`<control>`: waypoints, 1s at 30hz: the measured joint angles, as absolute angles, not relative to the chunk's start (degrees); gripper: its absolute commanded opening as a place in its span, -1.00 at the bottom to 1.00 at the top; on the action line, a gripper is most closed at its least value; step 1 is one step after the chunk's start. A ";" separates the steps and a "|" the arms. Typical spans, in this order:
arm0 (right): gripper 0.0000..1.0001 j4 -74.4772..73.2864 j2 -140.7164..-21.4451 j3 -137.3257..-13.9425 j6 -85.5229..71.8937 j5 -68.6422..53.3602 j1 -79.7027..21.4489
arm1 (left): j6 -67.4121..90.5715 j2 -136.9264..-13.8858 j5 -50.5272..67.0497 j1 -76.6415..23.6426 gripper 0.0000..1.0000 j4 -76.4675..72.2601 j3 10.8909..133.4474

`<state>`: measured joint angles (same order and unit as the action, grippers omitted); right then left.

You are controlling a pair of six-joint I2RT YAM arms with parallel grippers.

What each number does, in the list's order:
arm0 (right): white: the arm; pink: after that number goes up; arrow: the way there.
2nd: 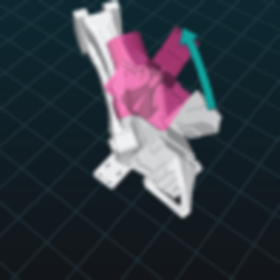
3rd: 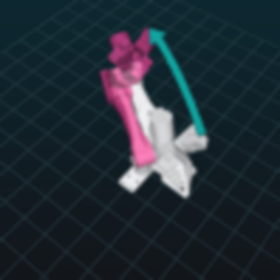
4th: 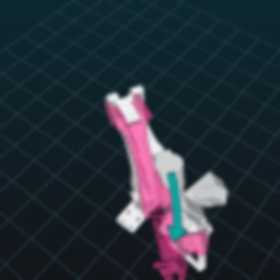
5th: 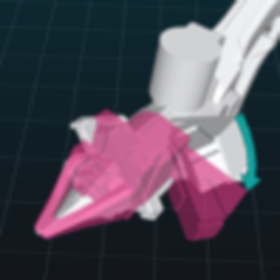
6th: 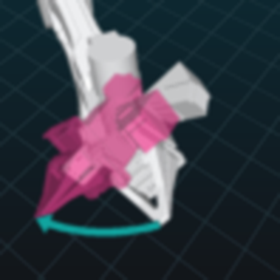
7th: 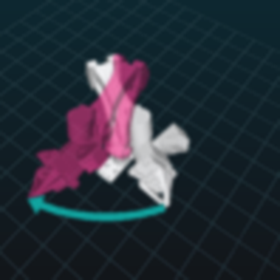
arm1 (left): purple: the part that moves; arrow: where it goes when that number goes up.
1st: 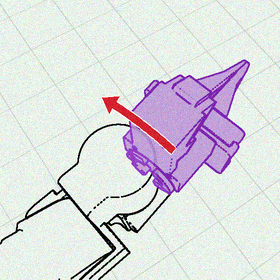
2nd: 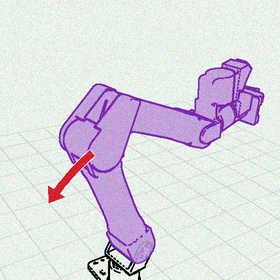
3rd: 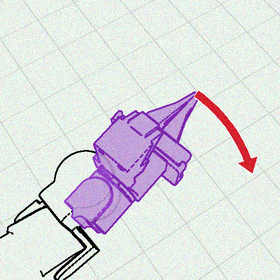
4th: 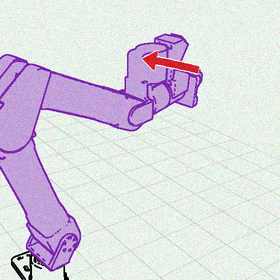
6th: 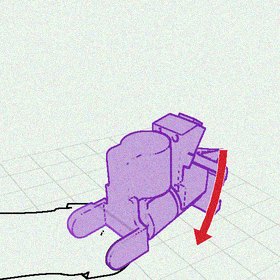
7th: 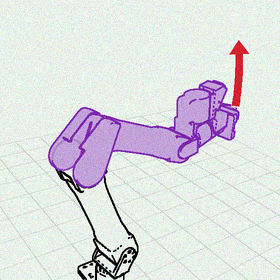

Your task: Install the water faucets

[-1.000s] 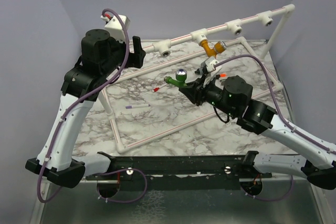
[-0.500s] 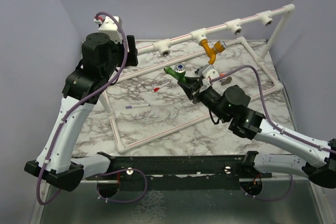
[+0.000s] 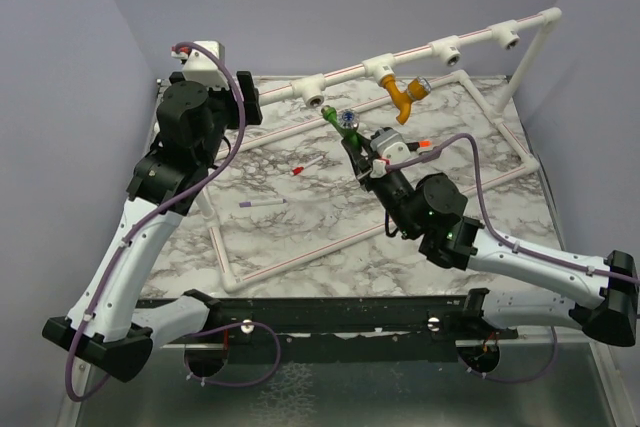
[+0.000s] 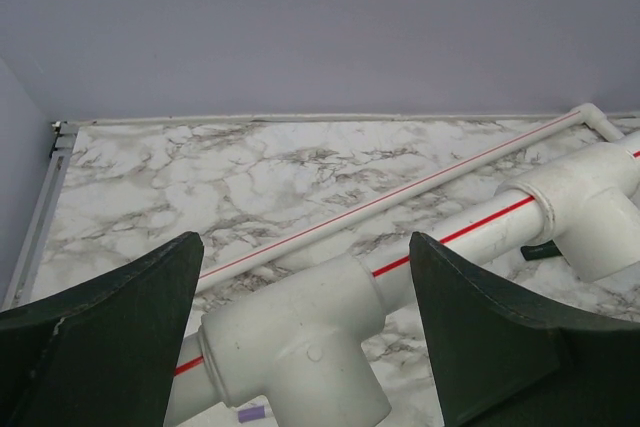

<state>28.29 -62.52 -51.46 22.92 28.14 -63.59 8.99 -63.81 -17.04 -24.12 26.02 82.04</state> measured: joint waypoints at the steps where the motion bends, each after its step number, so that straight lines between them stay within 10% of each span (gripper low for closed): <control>1: -0.99 28.45 -62.92 -51.48 23.07 28.91 -63.68 | 8.84 -63.57 -17.08 -24.14 0.71 25.34 81.54; 30: -0.99 35.51 -72.16 -56.40 26.61 44.21 -69.47 | 5.87 -62.87 -26.81 -31.77 0.91 22.28 79.20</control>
<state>35.51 -72.16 -56.40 26.61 44.21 -69.47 5.87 -62.87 -26.81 -31.77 22.28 79.20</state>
